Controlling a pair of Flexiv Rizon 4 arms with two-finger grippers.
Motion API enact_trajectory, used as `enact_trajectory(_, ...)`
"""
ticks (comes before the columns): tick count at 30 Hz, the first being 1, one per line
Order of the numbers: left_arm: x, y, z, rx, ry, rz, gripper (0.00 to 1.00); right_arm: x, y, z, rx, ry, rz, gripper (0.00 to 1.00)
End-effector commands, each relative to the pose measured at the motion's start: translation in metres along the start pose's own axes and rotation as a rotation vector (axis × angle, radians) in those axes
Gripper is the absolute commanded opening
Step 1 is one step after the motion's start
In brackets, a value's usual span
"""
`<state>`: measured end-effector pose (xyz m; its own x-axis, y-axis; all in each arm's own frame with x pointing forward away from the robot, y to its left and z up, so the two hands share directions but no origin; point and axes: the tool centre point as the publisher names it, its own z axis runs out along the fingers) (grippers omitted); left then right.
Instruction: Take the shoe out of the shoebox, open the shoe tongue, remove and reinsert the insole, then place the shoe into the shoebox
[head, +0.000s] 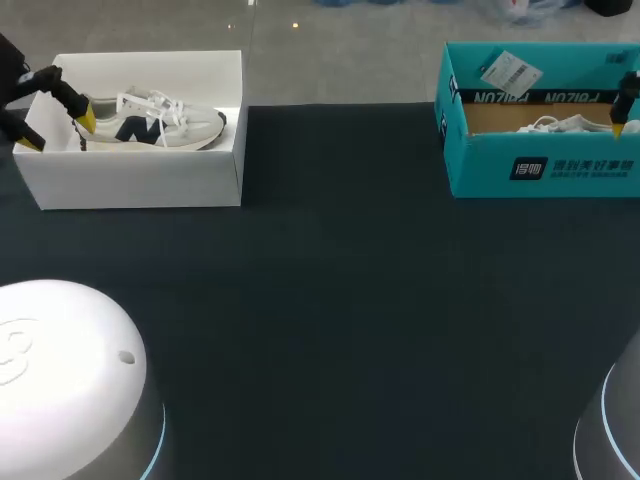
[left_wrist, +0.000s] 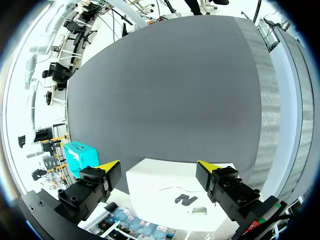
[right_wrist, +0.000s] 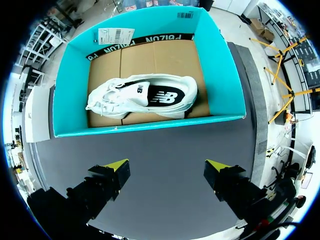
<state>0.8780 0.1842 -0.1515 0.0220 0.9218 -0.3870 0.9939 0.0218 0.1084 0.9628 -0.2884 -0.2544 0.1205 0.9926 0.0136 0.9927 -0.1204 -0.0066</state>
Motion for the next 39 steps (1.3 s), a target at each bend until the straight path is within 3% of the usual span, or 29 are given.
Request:
enact_trajectory(1,-0.005,0.048,0.005,0.208,0.116,-0.072,1.0,0.0,-0.004,0.0,-0.019,0.001,0.001,1.0)
enact_trajectory(24,-0.005,0.048,0.005,0.208,0.116,-0.072,1.0,0.0,-0.004,0.0,-0.019,0.001,0.001,1.0)
enact_trajectory(29,0.019,0.084,-0.014,0.086,0.171,-0.063,1.0,0.0,-0.004,0.0,-0.019,0.001,0.001,1.0)
enact_trajectory(32,0.035,0.098,-0.017,0.053,0.198,-0.074,1.0,0.0,-0.004,0.0,-0.019,0.001,0.001,1.0)
enact_trajectory(39,0.07,0.133,-0.007,0.097,0.251,-0.046,1.0,0.0,-0.004,0.0,-0.019,0.001,0.001,1.0)
